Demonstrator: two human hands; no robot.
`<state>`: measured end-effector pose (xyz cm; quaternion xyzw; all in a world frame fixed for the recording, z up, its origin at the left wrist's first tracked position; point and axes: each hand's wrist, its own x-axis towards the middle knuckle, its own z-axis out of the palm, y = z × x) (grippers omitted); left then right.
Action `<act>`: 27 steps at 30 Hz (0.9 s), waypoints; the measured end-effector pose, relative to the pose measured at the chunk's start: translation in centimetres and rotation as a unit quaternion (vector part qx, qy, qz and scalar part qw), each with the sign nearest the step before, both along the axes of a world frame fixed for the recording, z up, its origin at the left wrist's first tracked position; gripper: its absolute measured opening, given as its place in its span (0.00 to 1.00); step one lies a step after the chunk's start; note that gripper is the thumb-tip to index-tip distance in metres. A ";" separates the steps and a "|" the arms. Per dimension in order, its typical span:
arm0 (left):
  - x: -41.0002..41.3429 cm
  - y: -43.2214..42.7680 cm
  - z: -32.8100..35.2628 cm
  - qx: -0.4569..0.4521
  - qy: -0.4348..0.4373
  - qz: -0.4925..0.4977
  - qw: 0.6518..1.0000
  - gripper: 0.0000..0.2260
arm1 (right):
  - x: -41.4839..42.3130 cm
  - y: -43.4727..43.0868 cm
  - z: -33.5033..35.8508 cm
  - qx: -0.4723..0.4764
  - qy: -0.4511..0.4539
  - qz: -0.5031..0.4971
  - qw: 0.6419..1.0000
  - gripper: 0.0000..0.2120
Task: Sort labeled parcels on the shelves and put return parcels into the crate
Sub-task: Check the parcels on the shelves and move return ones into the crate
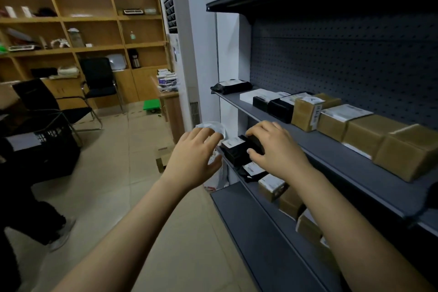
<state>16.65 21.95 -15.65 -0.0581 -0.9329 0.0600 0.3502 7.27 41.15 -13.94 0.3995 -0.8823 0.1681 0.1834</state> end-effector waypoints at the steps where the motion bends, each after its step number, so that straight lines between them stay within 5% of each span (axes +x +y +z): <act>1: -1.2 -1.3 0.1 0.003 0.003 -0.002 1.000 0.17 | -1.0 -1.3 0.1 -0.003 -0.003 -0.002 1.000 0.17; 27: -43.5 -23.1 1.8 0.017 0.017 -0.095 0.995 0.14 | -38.6 -22.8 0.9 -0.051 -0.004 -0.099 0.994 0.18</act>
